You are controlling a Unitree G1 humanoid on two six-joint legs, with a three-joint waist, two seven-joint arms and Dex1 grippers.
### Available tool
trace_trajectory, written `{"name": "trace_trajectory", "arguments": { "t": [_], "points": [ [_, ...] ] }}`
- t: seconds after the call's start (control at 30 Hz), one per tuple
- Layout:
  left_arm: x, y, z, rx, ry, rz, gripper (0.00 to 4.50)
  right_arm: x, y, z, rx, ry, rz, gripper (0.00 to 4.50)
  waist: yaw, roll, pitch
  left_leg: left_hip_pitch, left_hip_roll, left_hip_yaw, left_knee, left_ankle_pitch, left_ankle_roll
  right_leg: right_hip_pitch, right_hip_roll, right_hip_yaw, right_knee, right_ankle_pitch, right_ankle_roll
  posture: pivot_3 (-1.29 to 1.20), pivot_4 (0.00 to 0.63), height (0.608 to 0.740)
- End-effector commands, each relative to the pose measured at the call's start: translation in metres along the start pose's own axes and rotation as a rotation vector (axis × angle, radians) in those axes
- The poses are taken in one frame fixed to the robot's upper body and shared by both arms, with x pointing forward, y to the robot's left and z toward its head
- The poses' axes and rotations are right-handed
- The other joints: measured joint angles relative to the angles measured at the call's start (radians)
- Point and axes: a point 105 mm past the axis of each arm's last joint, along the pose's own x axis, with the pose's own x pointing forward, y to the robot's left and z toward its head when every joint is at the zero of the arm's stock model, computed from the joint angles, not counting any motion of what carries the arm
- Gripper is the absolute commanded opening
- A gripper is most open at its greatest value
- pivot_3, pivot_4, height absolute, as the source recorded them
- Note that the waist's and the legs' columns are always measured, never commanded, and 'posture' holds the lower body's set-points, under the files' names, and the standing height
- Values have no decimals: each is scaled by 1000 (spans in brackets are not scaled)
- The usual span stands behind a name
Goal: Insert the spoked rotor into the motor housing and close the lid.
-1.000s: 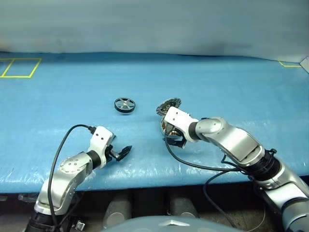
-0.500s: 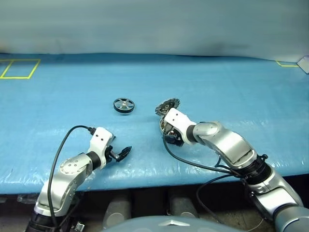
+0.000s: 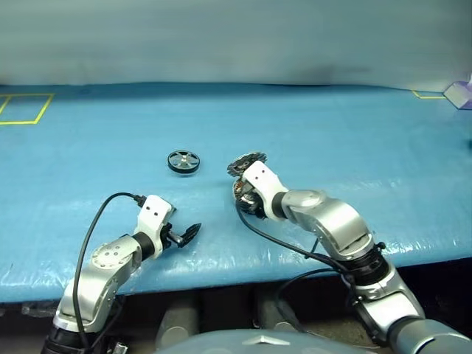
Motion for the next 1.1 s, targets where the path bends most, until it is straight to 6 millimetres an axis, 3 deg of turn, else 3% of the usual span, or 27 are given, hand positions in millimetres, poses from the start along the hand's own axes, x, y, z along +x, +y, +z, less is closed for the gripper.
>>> {"name": "trace_trajectory", "arguments": {
  "t": [0.03, 0.37, 0.73, 0.93, 1.0, 1.1],
  "points": [
    [-3, -1, 10, 30, -44, 3, 4500, 11, 31, 1, 13, 10, 106, 2020, 0, 0, 0, 0, 0, 0, 0, 0, 0, 0, 0, 0, 0, 0, 0, 0, 150, 740],
    [-8, 2, 8, 22, -38, 22, 4500, 25, 55, 21, 46, -24, 164, 2019, -1, 0, 0, 0, 0, 0, -1, 0, -1, -1, 0, 0, 1, 0, -1, 0, 150, 740],
    [-9, 1, 5, 18, -33, 18, 4500, 29, 66, 21, -17, -40, 183, 2019, -1, 1, 0, 0, 0, 0, -2, 0, -1, -2, 0, 0, 0, 0, -1, 0, 150, 740],
    [-8, -1, 4, 16, -32, 7, 4500, 20, 58, 41, 17, -132, 144, 3966, 3, 1, 1, -1, 0, 0, -2, 1, -1, -3, 0, 0, 0, 0, -1, 0, 150, 740],
    [-8, -1, 4, 14, -33, 4, 4500, 12, 55, 49, 12, -158, 133, 3966, 6, 2, 1, -2, -1, 0, -2, 1, -2, -5, -1, 0, 0, 0, -1, 0, 150, 740],
    [-8, -2, 4, 10, -35, -2, 4500, -15, 54, 65, -20, -234, 151, 3966, 9, 2, 1, -4, -2, 0, -2, 1, -2, -10, -3, 0, 0, 0, 0, 0, 150, 740]
  ]
}}
